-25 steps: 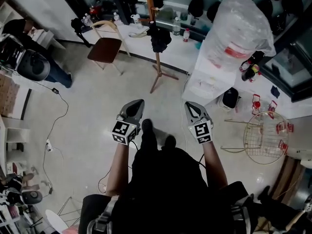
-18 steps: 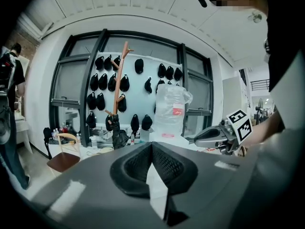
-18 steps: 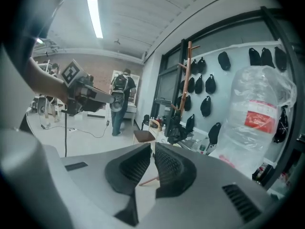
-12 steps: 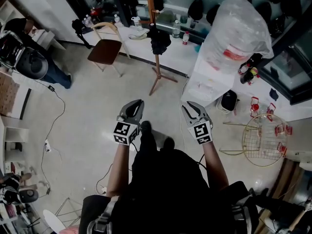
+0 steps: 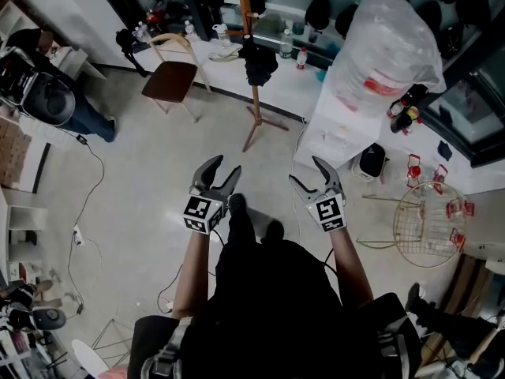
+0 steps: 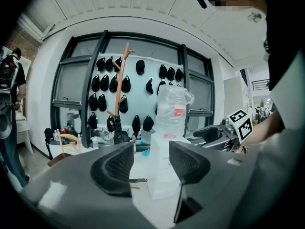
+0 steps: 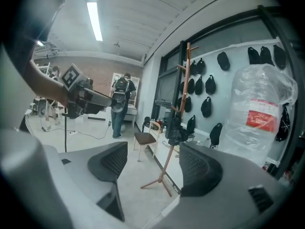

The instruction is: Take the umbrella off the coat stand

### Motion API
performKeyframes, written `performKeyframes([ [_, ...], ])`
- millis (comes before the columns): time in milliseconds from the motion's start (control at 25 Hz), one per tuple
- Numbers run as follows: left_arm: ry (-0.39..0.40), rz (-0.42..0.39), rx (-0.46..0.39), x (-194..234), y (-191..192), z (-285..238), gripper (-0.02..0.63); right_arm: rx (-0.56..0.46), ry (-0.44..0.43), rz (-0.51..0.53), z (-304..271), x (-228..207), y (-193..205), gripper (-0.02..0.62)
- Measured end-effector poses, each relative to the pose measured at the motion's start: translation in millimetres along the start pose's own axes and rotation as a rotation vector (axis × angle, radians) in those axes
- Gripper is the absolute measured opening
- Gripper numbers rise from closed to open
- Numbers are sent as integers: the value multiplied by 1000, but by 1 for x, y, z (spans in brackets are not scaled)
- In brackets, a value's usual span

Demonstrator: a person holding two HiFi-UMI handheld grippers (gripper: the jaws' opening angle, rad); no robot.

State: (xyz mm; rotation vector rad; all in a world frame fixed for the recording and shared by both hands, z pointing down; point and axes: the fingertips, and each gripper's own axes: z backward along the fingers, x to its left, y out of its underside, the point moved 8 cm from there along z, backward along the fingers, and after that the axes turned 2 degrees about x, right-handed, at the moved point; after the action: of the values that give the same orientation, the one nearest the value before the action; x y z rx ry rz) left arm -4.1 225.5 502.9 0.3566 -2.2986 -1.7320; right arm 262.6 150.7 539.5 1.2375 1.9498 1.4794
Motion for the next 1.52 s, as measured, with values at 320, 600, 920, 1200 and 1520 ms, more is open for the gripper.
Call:
performKeyframes([
  [320, 22, 9, -3, 10, -1, -8, 256, 18, 14, -11, -3, 0, 0, 353],
  [600, 40, 18, 1, 27, -4, -17, 262, 26, 28, -32, -14, -7, -5, 353],
  [920, 42, 27, 4, 61, -8, -33, 262, 33, 48, -46, -44, -18, -15, 353],
  [1200, 32, 40, -5, 93, -12, -42, 262, 31, 56, -51, -73, -19, -27, 351],
  [1520, 37, 60, -15, 132, -12, -55, 262, 49, 84, -56, -105, -25, -35, 350],
])
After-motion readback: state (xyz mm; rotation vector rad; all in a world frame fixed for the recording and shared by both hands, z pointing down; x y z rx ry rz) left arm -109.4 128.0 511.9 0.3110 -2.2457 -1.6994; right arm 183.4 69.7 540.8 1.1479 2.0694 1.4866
